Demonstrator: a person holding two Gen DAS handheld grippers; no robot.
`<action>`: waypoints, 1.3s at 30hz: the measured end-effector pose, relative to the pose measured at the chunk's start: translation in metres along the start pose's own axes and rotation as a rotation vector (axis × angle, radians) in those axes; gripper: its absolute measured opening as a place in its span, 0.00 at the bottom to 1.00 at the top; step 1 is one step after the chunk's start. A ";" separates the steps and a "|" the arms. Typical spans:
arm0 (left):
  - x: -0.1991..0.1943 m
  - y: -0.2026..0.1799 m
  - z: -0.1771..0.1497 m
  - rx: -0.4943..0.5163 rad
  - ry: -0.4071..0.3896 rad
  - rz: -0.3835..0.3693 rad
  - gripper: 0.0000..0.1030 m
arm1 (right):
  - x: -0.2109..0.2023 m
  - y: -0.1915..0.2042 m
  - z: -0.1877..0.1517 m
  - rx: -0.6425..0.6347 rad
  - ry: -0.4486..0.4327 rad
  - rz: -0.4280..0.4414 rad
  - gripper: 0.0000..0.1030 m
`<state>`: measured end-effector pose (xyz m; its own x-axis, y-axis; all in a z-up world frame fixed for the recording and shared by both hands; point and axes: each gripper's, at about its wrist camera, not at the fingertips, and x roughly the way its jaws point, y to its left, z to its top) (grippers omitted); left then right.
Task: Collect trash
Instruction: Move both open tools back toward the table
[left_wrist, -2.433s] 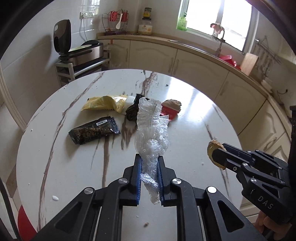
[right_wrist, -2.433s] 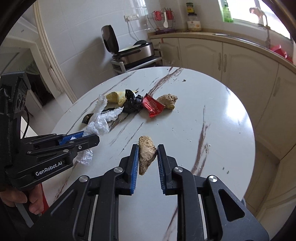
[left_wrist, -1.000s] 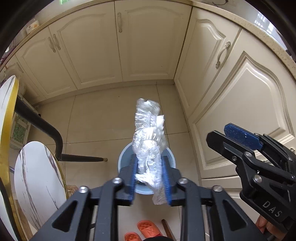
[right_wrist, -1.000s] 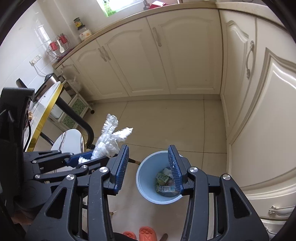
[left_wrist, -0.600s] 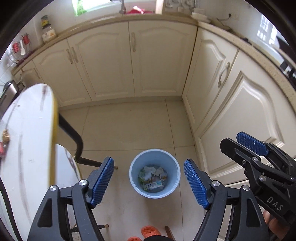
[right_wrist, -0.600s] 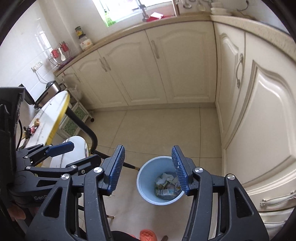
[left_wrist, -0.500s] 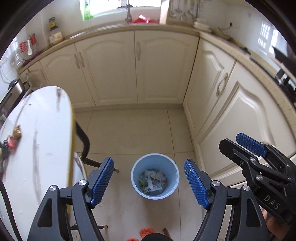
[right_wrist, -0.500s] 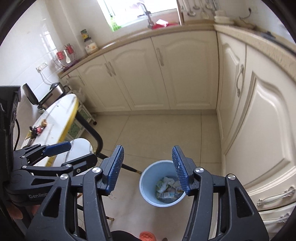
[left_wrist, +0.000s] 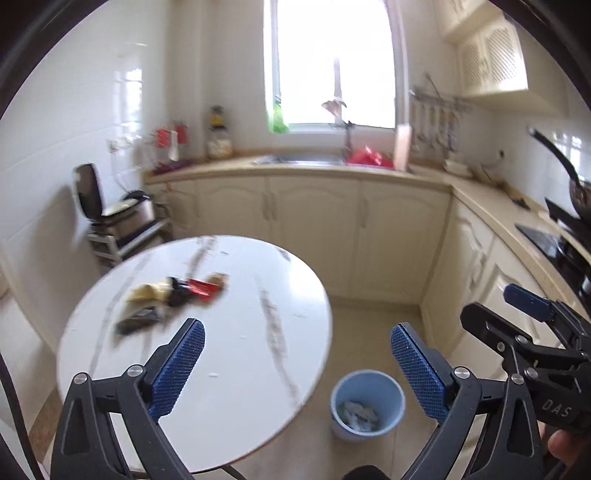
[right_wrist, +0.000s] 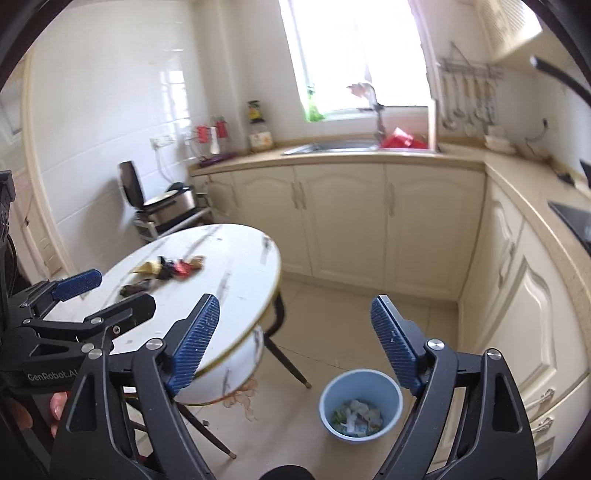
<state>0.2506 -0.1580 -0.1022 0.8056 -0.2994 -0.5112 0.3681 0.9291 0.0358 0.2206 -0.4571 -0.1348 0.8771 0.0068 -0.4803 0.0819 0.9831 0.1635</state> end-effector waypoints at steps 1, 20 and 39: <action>-0.016 0.014 -0.004 -0.013 -0.025 0.024 0.99 | -0.004 0.015 0.003 -0.022 -0.016 0.012 0.90; -0.082 0.095 -0.110 -0.204 -0.142 0.260 0.99 | 0.031 0.200 0.011 -0.264 -0.034 0.179 1.00; 0.143 0.205 -0.049 -0.225 0.285 0.187 0.99 | 0.228 0.172 0.008 -0.253 0.275 0.163 1.00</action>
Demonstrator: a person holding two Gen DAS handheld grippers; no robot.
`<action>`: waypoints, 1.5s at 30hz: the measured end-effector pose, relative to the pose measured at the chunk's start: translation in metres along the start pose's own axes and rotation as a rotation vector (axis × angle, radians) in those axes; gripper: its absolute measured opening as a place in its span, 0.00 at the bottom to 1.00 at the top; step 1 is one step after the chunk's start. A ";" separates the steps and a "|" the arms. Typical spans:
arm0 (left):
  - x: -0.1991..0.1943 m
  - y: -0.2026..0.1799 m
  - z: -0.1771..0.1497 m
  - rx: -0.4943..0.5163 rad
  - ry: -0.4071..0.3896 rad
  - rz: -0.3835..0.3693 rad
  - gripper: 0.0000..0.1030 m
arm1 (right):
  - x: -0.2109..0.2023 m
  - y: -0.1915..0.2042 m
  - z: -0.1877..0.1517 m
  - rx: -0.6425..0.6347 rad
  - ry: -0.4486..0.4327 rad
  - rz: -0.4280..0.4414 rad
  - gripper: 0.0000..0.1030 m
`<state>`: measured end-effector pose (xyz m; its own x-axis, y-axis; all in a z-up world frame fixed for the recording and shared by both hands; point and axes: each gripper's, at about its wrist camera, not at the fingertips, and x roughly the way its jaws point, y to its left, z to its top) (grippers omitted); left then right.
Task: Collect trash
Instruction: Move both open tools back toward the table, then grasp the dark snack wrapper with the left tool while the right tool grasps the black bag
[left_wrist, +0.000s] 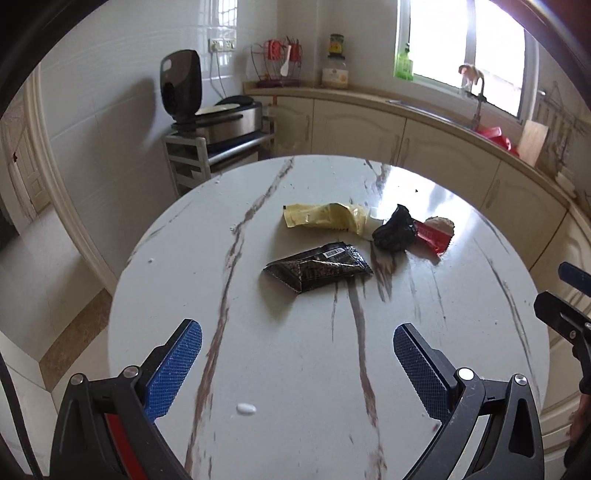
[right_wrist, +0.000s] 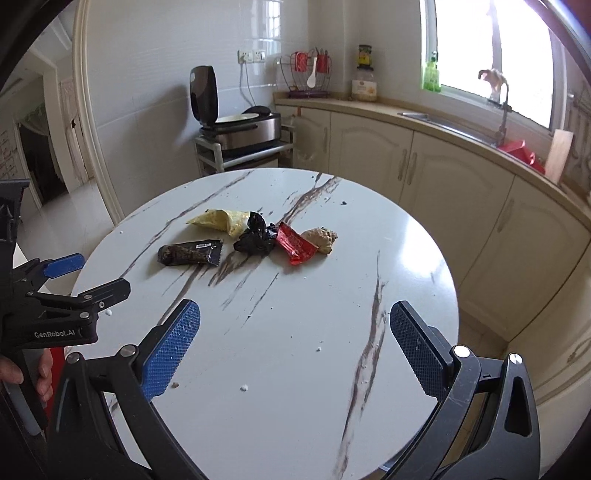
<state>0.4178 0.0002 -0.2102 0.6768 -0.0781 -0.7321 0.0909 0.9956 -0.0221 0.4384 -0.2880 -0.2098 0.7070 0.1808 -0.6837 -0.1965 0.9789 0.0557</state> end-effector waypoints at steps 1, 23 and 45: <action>0.014 0.003 0.014 0.006 0.024 0.001 0.99 | 0.008 -0.002 0.002 0.002 0.013 0.004 1.00; 0.132 0.020 0.086 0.091 0.100 -0.104 0.23 | 0.102 0.006 0.052 -0.063 0.121 0.092 0.92; 0.038 0.025 0.039 -0.017 0.071 -0.163 0.08 | 0.053 0.003 0.037 -0.019 0.070 0.195 0.23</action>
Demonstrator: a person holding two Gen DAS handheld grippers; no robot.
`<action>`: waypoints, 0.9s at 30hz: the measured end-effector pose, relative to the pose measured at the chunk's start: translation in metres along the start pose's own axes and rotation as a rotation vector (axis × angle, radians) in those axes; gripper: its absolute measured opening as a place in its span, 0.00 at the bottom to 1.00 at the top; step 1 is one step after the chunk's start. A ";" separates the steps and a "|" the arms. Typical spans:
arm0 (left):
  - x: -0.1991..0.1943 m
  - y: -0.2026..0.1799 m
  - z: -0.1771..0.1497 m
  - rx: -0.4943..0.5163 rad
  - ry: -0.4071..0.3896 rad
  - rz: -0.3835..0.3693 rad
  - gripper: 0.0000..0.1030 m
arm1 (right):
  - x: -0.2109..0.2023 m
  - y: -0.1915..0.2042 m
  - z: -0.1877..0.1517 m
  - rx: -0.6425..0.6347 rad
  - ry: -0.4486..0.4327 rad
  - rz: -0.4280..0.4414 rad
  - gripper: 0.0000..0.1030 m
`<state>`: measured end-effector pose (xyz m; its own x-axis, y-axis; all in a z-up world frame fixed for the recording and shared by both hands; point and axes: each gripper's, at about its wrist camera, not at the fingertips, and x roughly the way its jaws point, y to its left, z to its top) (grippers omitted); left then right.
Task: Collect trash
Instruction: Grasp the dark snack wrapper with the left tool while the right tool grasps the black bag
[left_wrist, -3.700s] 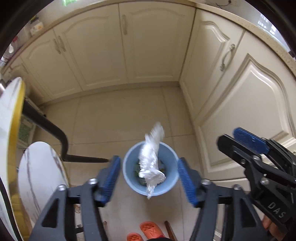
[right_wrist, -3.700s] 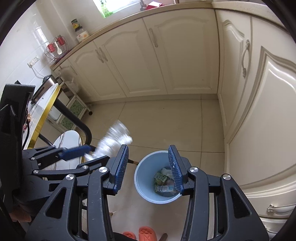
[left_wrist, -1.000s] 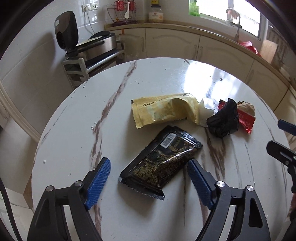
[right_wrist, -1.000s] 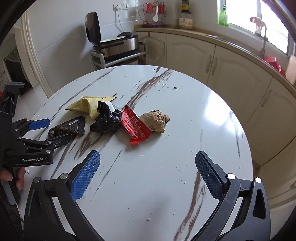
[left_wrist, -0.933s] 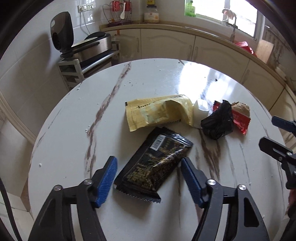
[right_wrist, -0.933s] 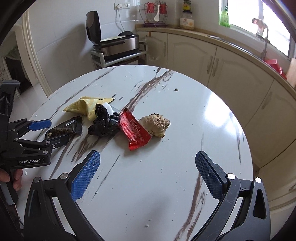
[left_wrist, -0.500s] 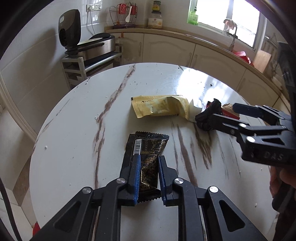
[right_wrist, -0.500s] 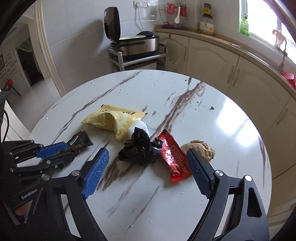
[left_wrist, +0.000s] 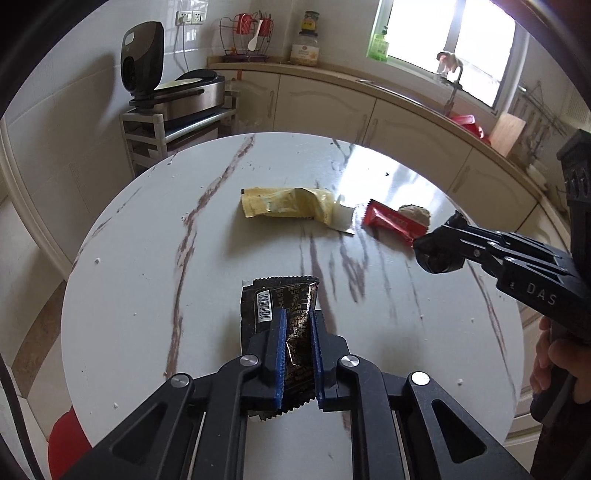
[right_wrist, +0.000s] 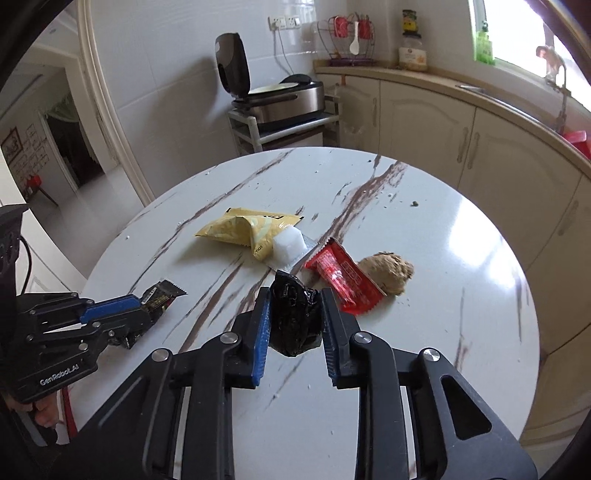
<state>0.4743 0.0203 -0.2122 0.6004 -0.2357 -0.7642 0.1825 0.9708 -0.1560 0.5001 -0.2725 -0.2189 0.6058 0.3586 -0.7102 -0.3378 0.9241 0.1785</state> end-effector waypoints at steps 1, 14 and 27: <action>-0.008 -0.008 -0.005 0.002 -0.003 -0.004 0.08 | -0.011 -0.003 -0.005 0.009 -0.013 0.000 0.23; -0.078 -0.117 -0.033 0.081 -0.051 -0.105 0.06 | -0.124 -0.044 -0.071 0.094 -0.129 0.007 0.22; -0.030 -0.330 -0.011 0.329 0.040 -0.293 0.04 | -0.206 -0.187 -0.164 0.344 -0.189 -0.178 0.22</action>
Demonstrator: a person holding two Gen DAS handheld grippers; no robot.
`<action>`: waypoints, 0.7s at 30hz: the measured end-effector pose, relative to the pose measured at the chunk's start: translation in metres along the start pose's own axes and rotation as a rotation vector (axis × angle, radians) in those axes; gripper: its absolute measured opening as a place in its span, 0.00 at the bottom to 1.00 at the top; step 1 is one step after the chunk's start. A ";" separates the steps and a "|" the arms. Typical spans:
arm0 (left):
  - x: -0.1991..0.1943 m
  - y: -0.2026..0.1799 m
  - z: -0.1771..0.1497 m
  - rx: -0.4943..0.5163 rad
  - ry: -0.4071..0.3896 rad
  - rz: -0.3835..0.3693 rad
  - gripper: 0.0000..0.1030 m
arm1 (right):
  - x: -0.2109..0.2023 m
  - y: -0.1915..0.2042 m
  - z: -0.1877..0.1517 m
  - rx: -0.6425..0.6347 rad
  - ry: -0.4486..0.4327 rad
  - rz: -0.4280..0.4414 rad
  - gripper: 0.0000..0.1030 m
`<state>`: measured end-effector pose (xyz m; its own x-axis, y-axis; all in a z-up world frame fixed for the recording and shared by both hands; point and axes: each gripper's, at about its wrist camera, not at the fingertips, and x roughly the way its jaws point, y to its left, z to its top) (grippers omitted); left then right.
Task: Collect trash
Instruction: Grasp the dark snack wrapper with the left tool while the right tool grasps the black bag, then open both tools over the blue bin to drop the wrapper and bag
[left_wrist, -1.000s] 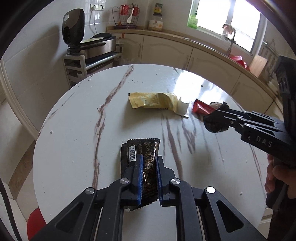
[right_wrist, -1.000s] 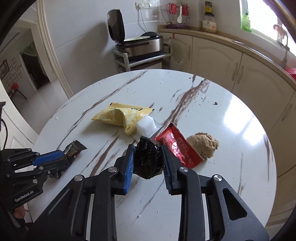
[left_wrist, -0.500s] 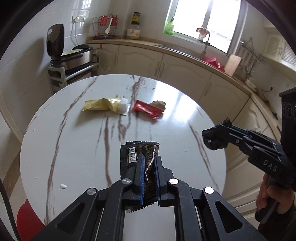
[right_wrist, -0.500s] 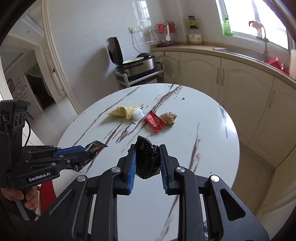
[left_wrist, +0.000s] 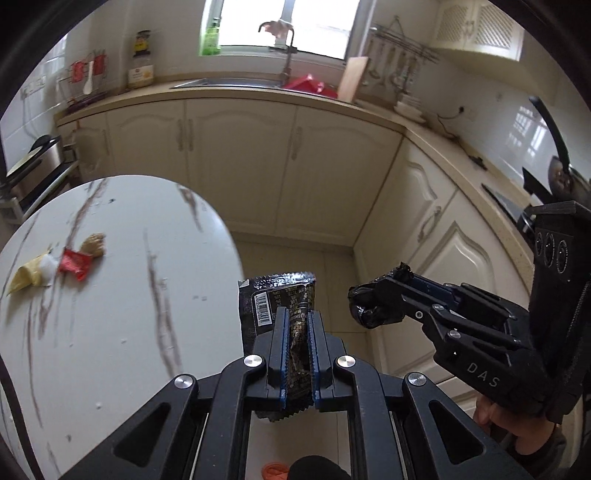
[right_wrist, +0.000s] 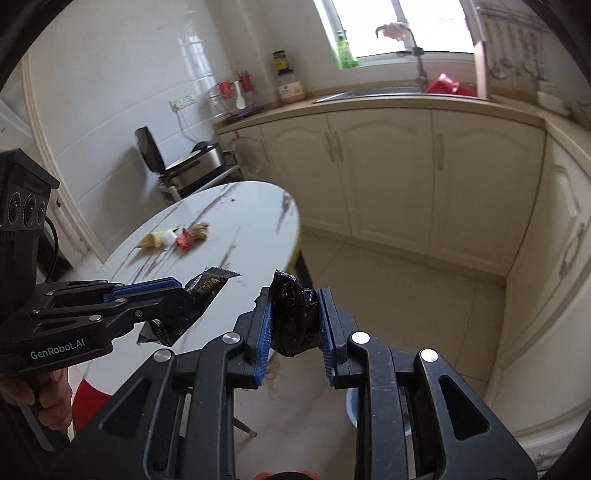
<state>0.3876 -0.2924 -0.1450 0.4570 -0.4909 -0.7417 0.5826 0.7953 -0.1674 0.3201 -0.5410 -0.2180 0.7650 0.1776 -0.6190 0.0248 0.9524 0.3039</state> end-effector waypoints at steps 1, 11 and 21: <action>0.012 -0.009 0.005 0.012 0.013 -0.008 0.04 | -0.002 -0.014 -0.003 0.018 0.002 -0.019 0.22; 0.126 -0.051 0.027 0.103 0.178 0.001 0.06 | 0.041 -0.111 -0.040 0.161 0.107 -0.110 0.22; 0.138 -0.051 0.029 0.127 0.158 0.095 0.47 | 0.068 -0.143 -0.057 0.231 0.149 -0.137 0.47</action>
<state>0.4401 -0.4112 -0.2200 0.4085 -0.3459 -0.8447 0.6265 0.7792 -0.0161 0.3319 -0.6513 -0.3445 0.6421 0.1017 -0.7598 0.2805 0.8913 0.3563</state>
